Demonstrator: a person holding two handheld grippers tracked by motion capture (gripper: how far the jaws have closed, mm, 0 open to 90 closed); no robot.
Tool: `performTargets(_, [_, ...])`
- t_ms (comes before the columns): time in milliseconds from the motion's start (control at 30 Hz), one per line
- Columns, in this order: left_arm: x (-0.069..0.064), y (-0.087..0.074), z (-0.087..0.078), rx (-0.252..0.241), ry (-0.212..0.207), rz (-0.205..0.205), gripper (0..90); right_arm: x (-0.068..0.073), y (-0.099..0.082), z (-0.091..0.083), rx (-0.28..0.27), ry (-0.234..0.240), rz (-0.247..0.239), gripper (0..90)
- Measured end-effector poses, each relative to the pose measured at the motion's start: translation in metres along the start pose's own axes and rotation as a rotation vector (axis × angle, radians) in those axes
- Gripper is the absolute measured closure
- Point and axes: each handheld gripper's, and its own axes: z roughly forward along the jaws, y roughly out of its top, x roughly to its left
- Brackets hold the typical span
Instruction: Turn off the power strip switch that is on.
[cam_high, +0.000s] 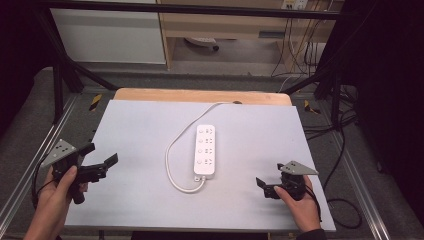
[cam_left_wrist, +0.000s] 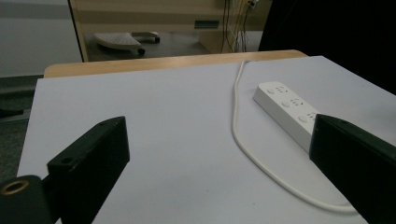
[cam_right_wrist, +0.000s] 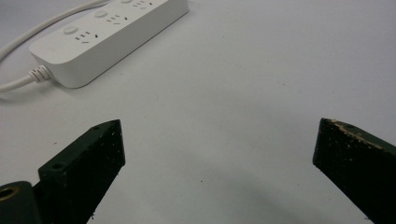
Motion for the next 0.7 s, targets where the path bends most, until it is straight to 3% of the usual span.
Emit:
performTargets(200, [0.007, -0.010, -0.004, 0.008, 0.006, -0.008, 5.0, 0.001, 0.000, -0.001, -0.003, -0.001, -0.001, 2.9])
performTargets(333, [0.014, -0.020, -0.007, 0.010, 0.017, 0.025, 5.3, 0.001, 0.000, -0.001, -0.002, 0.000, 0.001, 2.9])
performTargets(533, [0.025, -0.033, -0.006, 0.008, 0.045, -0.016, 6.2, 0.000, 0.000, -0.001, 0.001, -0.001, -0.001, 2.9])
performTargets(700, [0.028, -0.041, -0.003, 0.024, 0.043, -0.017, 6.3, 0.000, 0.000, -0.002, 0.000, -0.003, -0.001, 2.9])
